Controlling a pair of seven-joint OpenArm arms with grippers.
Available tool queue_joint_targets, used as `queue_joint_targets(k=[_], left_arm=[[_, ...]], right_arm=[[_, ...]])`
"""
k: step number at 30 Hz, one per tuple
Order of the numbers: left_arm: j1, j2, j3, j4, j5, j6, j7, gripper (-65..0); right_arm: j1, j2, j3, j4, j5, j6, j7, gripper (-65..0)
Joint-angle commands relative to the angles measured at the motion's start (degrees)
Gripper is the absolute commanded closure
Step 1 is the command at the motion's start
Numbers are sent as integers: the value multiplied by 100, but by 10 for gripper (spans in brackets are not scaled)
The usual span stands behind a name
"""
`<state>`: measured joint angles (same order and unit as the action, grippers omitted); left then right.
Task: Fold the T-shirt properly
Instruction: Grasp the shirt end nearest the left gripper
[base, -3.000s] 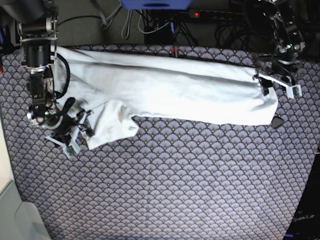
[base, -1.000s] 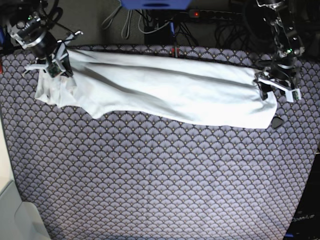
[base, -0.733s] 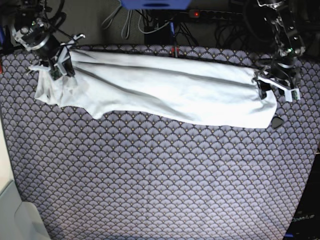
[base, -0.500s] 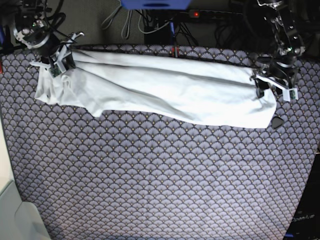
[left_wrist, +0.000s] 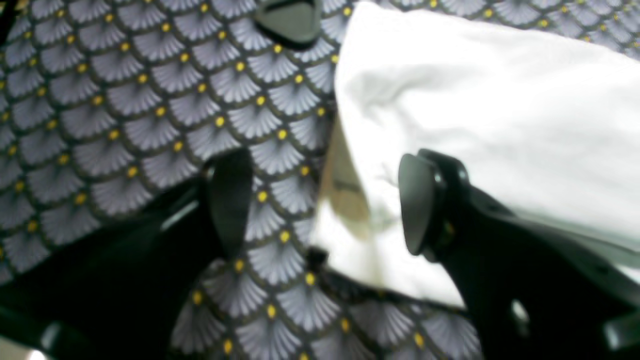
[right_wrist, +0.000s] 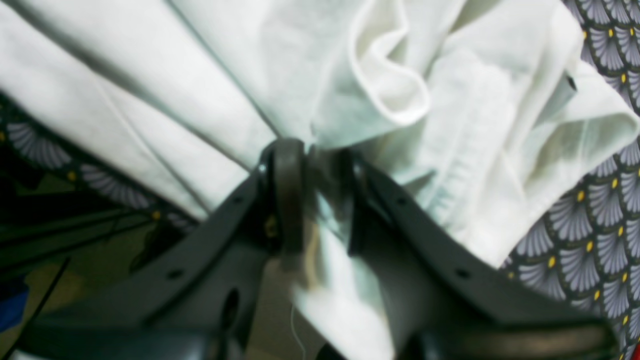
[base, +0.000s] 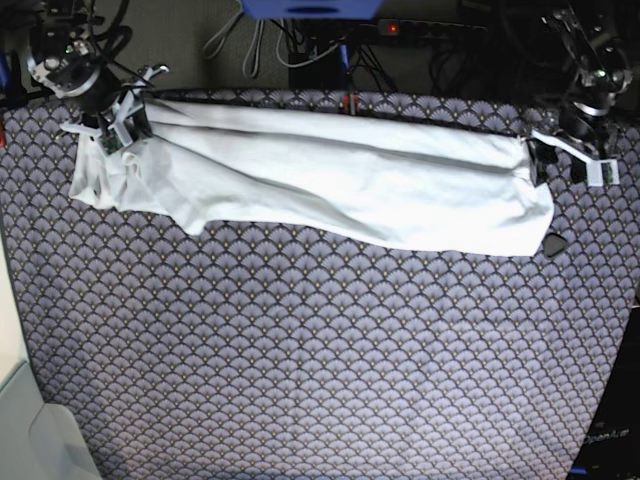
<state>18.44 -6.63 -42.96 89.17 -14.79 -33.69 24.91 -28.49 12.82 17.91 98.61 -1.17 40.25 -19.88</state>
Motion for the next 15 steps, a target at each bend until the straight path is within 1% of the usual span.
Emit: queue_joint_targets(k=[1, 3, 6, 12, 15], left_arm=[[-11, -79, -86, 169, -231, -73, -130, -429], [-63, -150, -104, 99, -469, -108, 28, -429], [-389, -317, -86, -226, -600, -143, 406, -429], [-1030, -308, -60, -859, -548, -160, 485, -429], [-1206, -290, -51, -1097, -548, -160, 494, -429]], right_arm=[[-21, 59, 15, 78, 77, -25, 120, -140], [-21, 59, 15, 78, 77, -25, 120, -140], [-21, 59, 7, 78, 77, -25, 120, -140], [-21, 59, 7, 78, 77, -25, 120, -140], [-30, 59, 7, 78, 77, -25, 120, -140]])
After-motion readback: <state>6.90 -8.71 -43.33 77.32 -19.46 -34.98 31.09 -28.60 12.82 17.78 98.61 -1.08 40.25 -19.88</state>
